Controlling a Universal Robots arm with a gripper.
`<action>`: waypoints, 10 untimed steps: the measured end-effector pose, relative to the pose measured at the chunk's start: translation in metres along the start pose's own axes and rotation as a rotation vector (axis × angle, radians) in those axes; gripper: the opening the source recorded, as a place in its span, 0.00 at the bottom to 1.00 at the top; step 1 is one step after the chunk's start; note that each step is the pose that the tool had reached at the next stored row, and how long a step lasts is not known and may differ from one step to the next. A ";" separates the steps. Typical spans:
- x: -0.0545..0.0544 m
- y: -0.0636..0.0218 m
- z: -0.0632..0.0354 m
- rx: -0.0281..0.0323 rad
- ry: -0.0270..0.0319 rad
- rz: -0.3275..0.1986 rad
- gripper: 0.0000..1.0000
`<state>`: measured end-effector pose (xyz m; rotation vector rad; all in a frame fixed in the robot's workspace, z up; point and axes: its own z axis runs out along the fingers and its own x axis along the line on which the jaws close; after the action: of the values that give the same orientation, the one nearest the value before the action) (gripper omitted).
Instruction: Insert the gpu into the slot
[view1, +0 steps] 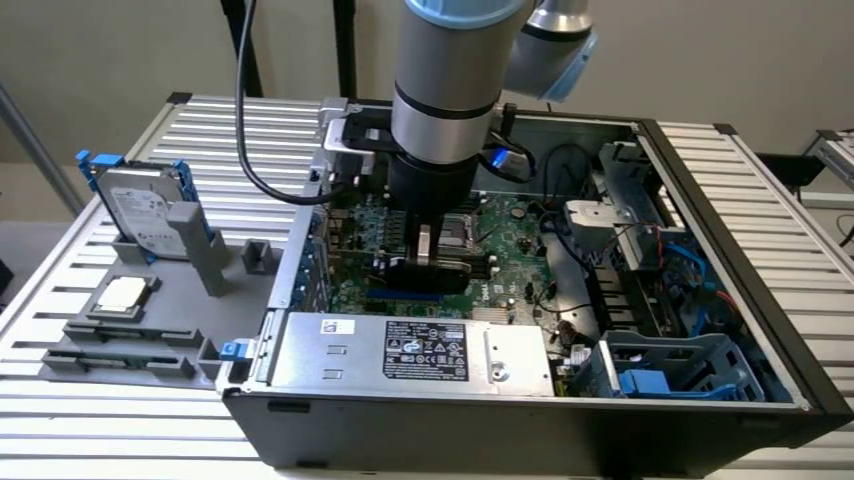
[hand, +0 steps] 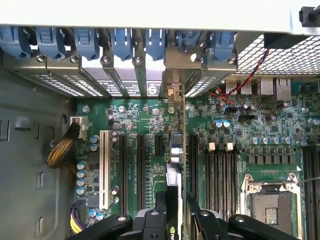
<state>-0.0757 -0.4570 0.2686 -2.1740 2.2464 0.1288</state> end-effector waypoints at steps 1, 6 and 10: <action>0.000 0.0000 0.0002 0.0000 0.0000 0.000 0.26; -0.001 0.0001 0.0011 -0.0001 -0.0001 0.000 0.26; -0.002 0.0001 0.0017 -0.0001 -0.0001 0.000 0.26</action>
<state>-0.0758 -0.4548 0.2670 -2.1741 2.2462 0.1290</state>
